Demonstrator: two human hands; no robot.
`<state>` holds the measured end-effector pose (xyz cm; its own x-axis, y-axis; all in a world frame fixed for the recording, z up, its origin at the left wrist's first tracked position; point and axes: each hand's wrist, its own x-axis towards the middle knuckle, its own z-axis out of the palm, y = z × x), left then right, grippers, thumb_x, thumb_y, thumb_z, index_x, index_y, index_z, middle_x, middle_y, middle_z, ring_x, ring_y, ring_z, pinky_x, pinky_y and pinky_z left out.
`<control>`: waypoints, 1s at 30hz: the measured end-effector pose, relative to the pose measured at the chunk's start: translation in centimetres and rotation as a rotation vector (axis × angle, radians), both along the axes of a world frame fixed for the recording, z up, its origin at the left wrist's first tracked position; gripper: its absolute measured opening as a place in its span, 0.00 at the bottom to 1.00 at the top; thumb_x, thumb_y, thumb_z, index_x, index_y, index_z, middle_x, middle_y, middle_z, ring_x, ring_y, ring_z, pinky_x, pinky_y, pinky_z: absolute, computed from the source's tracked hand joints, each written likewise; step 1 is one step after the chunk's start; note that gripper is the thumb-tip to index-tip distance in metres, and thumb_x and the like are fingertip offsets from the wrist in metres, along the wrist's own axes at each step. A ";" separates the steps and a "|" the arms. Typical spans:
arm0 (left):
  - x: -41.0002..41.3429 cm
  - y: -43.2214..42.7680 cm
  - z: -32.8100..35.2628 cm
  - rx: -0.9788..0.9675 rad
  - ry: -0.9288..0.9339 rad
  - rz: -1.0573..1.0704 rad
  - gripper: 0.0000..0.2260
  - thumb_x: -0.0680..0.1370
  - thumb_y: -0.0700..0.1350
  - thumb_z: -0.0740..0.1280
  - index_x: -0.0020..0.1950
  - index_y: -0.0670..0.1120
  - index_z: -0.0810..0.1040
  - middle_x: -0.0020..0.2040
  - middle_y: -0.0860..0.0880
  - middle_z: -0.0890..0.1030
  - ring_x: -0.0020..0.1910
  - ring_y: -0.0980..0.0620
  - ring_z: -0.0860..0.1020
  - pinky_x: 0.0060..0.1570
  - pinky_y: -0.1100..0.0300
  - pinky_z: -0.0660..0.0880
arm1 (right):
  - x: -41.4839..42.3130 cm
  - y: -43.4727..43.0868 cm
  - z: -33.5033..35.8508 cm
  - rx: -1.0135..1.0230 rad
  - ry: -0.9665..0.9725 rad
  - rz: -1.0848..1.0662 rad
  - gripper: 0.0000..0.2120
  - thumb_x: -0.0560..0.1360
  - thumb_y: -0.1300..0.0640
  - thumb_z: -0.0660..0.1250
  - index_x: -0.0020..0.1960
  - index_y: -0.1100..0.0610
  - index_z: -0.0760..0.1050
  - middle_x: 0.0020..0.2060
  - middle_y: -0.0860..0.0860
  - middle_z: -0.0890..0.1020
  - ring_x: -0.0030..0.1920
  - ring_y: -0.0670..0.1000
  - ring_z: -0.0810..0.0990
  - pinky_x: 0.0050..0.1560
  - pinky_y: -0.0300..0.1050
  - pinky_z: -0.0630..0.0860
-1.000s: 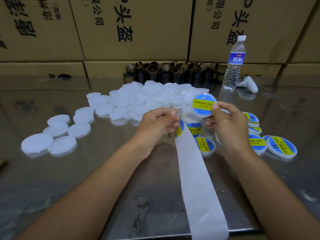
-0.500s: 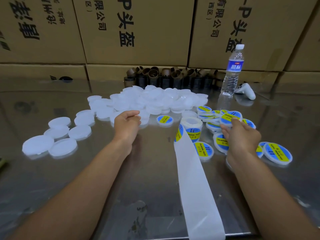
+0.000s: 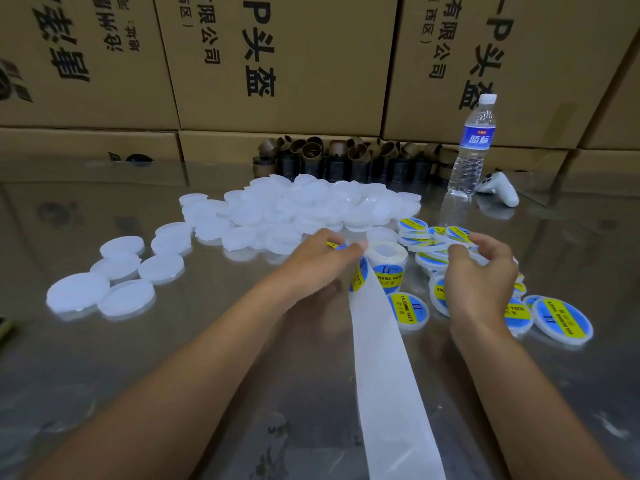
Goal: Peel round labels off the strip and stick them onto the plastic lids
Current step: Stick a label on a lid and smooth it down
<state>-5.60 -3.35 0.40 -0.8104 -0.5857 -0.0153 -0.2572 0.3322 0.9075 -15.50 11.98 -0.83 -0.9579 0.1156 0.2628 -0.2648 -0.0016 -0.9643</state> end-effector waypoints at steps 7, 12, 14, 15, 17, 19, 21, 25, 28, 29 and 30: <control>-1.2 2.1 1.3 -0.349 -0.329 -0.149 0.12 0.73 0.52 0.68 0.45 0.47 0.70 0.43 0.51 0.73 0.40 0.55 0.73 0.34 0.63 0.67 | 0.5 -0.3 0.1 0.042 -0.001 0.112 0.09 0.75 0.62 0.63 0.52 0.52 0.73 0.56 0.52 0.76 0.57 0.56 0.78 0.60 0.55 0.73; -0.8 0.9 1.5 -0.520 -0.354 0.069 0.07 0.76 0.46 0.63 0.43 0.44 0.68 0.47 0.47 0.73 0.51 0.45 0.74 0.35 0.60 0.65 | 1.3 -0.6 0.2 0.058 -0.006 0.226 0.09 0.75 0.64 0.62 0.46 0.50 0.73 0.43 0.48 0.78 0.49 0.55 0.81 0.53 0.49 0.76; -1.1 0.4 1.5 -0.500 -0.286 0.138 0.13 0.75 0.43 0.63 0.35 0.45 0.61 0.38 0.47 0.70 0.42 0.44 0.71 0.29 0.59 0.60 | 1.6 -0.7 0.3 0.072 -0.010 0.322 0.11 0.75 0.65 0.62 0.43 0.49 0.73 0.40 0.50 0.79 0.39 0.49 0.81 0.41 0.43 0.77; -1.3 0.2 1.6 -0.483 -0.236 0.166 0.14 0.75 0.42 0.63 0.34 0.46 0.59 0.35 0.48 0.66 0.39 0.46 0.69 0.28 0.58 0.59 | 1.7 -0.7 0.3 0.069 -0.011 0.366 0.11 0.75 0.65 0.62 0.42 0.49 0.73 0.38 0.51 0.79 0.33 0.46 0.80 0.37 0.40 0.75; -1.8 0.4 2.2 -0.455 -0.120 0.212 0.14 0.75 0.41 0.62 0.33 0.45 0.60 0.34 0.49 0.65 0.36 0.48 0.67 0.29 0.58 0.59 | 1.7 -0.7 0.4 0.060 -0.018 0.415 0.10 0.76 0.64 0.61 0.41 0.51 0.74 0.35 0.52 0.80 0.26 0.43 0.77 0.33 0.39 0.74; -2.2 0.8 2.8 -0.447 0.002 0.235 0.10 0.76 0.42 0.62 0.36 0.44 0.65 0.38 0.48 0.71 0.39 0.46 0.70 0.33 0.58 0.63 | 1.8 -0.6 0.5 0.042 -0.025 0.429 0.09 0.77 0.62 0.61 0.40 0.53 0.74 0.32 0.52 0.79 0.24 0.44 0.76 0.30 0.38 0.74; -2.4 1.7 3.5 -0.446 0.131 0.211 0.06 0.77 0.43 0.62 0.41 0.44 0.70 0.40 0.48 0.73 0.42 0.45 0.73 0.38 0.57 0.67 | 1.8 -0.6 0.5 -0.012 -0.054 0.438 0.08 0.78 0.60 0.61 0.40 0.55 0.73 0.30 0.52 0.78 0.23 0.46 0.76 0.28 0.40 0.74; -1.9 3.9 4.4 -0.398 0.372 0.083 0.07 0.78 0.42 0.64 0.40 0.48 0.70 0.40 0.54 0.75 0.41 0.50 0.76 0.39 0.59 0.72 | 1.8 -0.7 0.7 -0.140 -0.217 0.472 0.10 0.80 0.51 0.58 0.46 0.57 0.71 0.30 0.54 0.79 0.26 0.50 0.81 0.29 0.43 0.78; -0.5 4.6 4.2 -0.212 0.422 -0.046 0.09 0.79 0.41 0.64 0.41 0.49 0.68 0.44 0.54 0.76 0.41 0.53 0.82 0.46 0.54 0.76 | 1.8 -0.6 1.0 -0.175 -0.316 0.568 0.17 0.81 0.45 0.54 0.51 0.58 0.71 0.32 0.54 0.83 0.31 0.52 0.83 0.28 0.42 0.78; 0.1 4.7 4.0 -0.169 0.426 -0.075 0.08 0.79 0.41 0.63 0.41 0.49 0.68 0.43 0.54 0.76 0.38 0.57 0.83 0.45 0.53 0.77 | 1.9 -0.6 1.1 -0.174 -0.325 0.602 0.18 0.81 0.44 0.52 0.51 0.58 0.72 0.33 0.54 0.84 0.32 0.53 0.84 0.29 0.42 0.78; 0.8 4.7 3.9 -0.151 0.431 -0.084 0.08 0.79 0.40 0.63 0.42 0.48 0.68 0.41 0.54 0.76 0.34 0.60 0.81 0.43 0.53 0.77 | 1.9 -0.6 1.2 -0.169 -0.324 0.623 0.20 0.81 0.43 0.51 0.50 0.57 0.72 0.34 0.54 0.84 0.33 0.54 0.84 0.30 0.42 0.79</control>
<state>-4.84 1.37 4.26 -0.7686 -0.4875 0.4141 0.1665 0.4726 0.8654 -13.55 11.39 0.37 -0.8857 -0.4638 -0.0192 0.1335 -0.2149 -0.9675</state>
